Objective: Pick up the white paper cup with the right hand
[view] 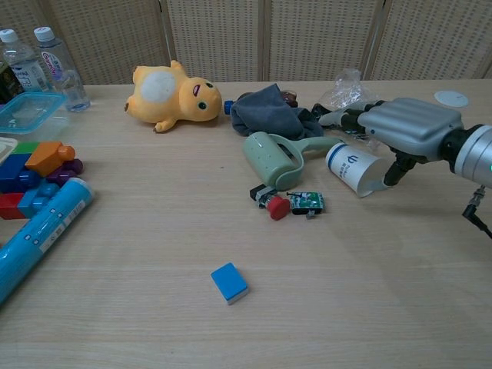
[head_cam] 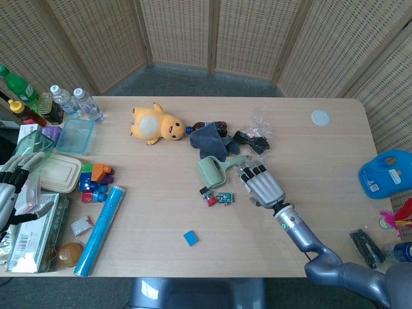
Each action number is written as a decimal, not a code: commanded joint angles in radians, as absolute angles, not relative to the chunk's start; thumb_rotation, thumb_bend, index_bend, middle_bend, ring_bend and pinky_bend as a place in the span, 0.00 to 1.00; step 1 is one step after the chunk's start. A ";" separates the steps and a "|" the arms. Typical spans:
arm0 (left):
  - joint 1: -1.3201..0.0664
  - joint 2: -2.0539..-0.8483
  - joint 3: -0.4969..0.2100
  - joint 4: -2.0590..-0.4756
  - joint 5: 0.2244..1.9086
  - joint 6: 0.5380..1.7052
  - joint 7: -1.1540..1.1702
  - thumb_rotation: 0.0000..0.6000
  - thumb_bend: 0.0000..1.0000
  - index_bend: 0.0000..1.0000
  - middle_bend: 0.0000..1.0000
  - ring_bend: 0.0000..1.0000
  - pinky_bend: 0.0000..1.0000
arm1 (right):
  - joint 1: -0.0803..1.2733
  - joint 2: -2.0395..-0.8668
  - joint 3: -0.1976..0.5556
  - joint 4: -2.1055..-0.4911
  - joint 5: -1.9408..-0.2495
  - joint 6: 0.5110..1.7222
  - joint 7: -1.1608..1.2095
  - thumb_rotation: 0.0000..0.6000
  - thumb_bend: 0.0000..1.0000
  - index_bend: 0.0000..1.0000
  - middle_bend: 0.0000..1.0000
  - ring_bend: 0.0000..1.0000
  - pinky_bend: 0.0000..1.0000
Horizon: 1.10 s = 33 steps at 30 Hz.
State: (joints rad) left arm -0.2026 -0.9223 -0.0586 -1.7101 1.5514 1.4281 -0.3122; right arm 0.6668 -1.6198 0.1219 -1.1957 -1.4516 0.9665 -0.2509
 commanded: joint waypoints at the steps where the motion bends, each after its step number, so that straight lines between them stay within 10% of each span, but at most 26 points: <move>1: -0.201 -0.923 -0.059 -1.710 1.550 1.430 -0.313 0.94 0.30 0.00 0.00 0.00 0.00 | 0.686 -1.635 0.119 -1.157 -1.453 0.946 -0.222 1.00 0.23 0.00 0.03 0.00 0.00; 20: -0.182 -0.906 -0.059 -1.730 1.546 1.455 -0.298 0.94 0.30 0.00 0.00 0.00 0.00 | 0.763 -1.728 0.089 -0.910 -1.485 0.869 -0.035 1.00 0.24 0.01 0.08 0.00 0.00; 33: -0.180 -0.910 -0.060 -1.733 1.548 1.455 -0.294 0.94 0.30 0.00 0.00 0.00 0.00 | 0.780 -1.729 0.061 -0.872 -1.510 0.864 0.007 1.00 0.26 0.27 0.31 0.17 0.16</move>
State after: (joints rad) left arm -0.1800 -0.9099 -0.0603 -1.7328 1.5474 1.4547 -0.2943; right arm 0.7801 -1.7298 0.0620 -0.8722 -1.5097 0.8635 0.0072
